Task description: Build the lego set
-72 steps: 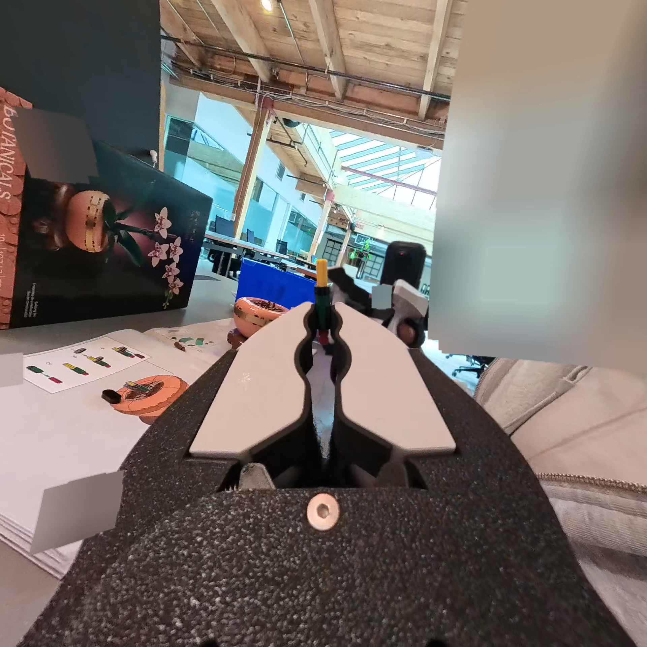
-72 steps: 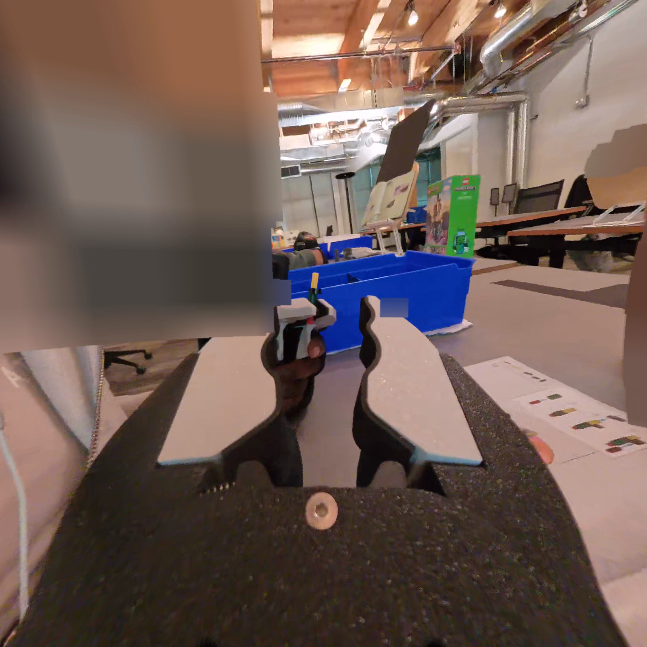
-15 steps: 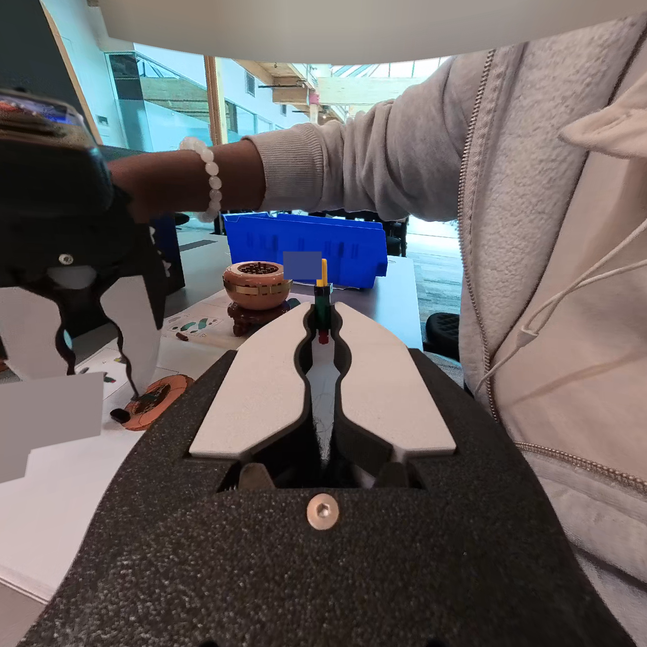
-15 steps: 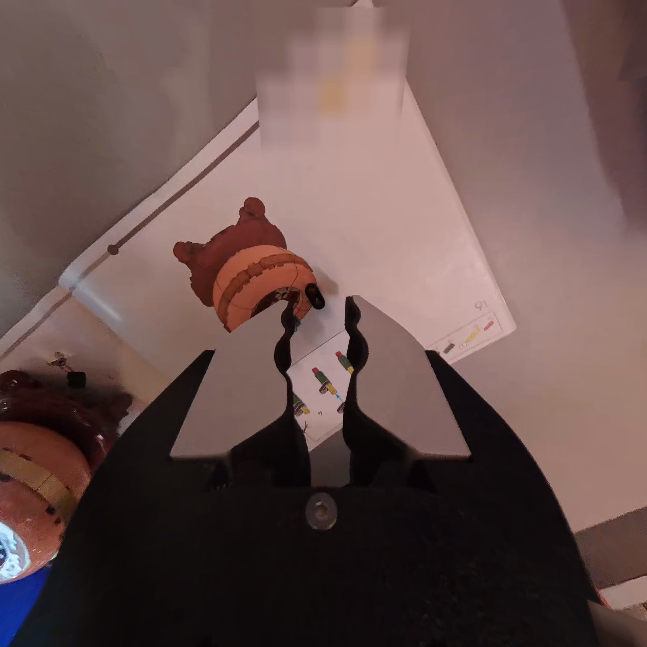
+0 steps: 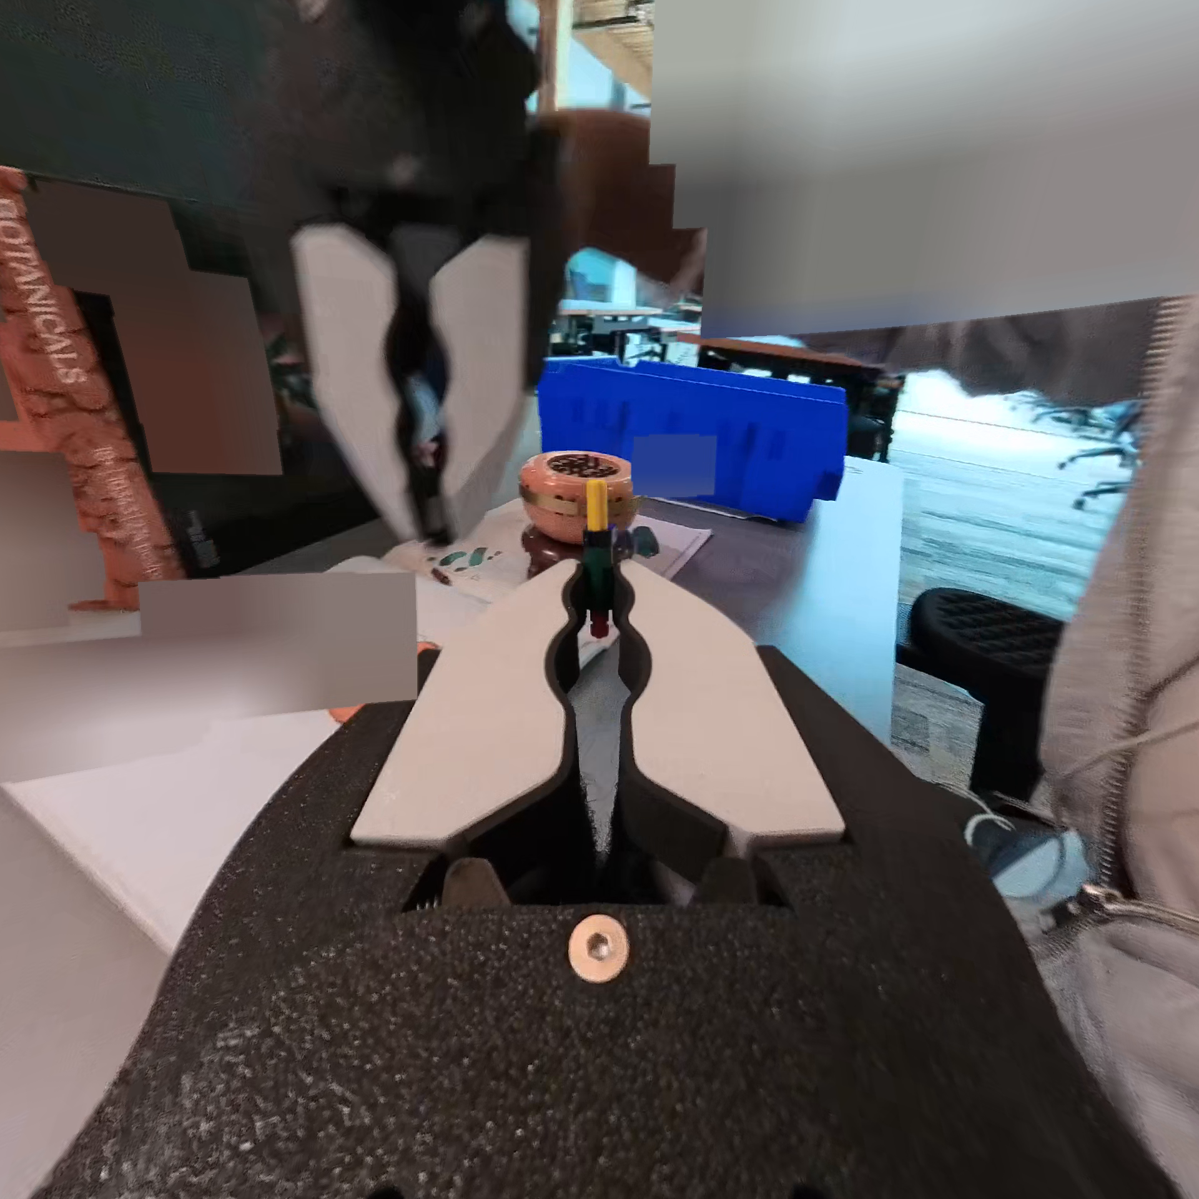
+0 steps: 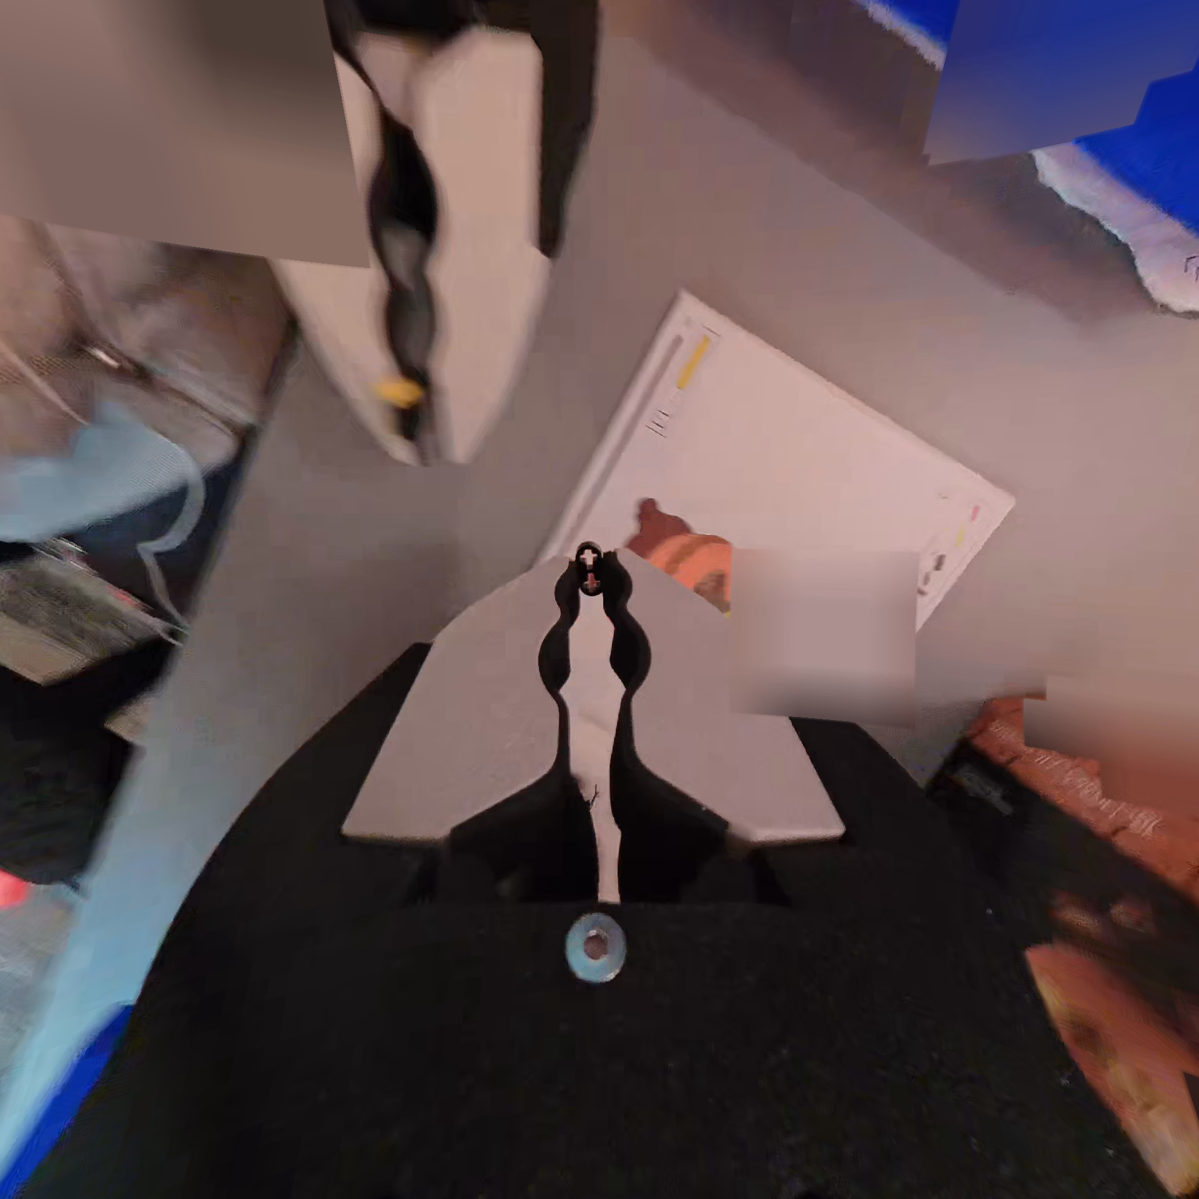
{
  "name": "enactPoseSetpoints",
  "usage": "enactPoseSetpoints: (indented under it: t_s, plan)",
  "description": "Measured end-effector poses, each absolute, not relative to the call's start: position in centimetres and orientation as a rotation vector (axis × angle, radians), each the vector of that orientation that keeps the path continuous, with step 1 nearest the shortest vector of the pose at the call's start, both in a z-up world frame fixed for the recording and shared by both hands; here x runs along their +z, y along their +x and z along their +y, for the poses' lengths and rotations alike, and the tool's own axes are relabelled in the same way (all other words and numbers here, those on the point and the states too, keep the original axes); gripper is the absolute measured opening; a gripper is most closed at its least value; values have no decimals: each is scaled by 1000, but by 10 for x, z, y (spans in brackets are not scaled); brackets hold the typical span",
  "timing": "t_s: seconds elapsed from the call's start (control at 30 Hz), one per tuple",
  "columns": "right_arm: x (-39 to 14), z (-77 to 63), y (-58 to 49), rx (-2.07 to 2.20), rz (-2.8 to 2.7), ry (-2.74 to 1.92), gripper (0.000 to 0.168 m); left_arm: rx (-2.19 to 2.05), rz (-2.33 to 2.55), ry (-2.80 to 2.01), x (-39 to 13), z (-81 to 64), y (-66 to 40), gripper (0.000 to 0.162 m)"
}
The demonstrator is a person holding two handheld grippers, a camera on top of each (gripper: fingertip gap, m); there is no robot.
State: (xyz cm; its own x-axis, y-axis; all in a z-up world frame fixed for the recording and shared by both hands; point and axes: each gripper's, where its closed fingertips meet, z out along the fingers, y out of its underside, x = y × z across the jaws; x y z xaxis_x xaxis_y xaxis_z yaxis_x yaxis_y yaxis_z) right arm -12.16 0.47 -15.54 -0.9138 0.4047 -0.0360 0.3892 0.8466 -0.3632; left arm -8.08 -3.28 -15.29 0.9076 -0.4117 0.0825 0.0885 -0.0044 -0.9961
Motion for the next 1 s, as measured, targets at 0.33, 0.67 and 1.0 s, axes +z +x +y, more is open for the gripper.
enactPoseSetpoints:
  t_s: [0.33,0.67,1.0]
  plan:
    - [-125,-36,-81,613,-2796,-952,7,-315,290,-1529,-154,-33,-74,5]
    - [-123,-42,-84,692,-2727,-1002,7,-290,325,-1515,-153,-34,-70,5]
    - [-124,-43,-87,716,-2731,-989,7,-305,316,-1506,-152,-34,-71,5]
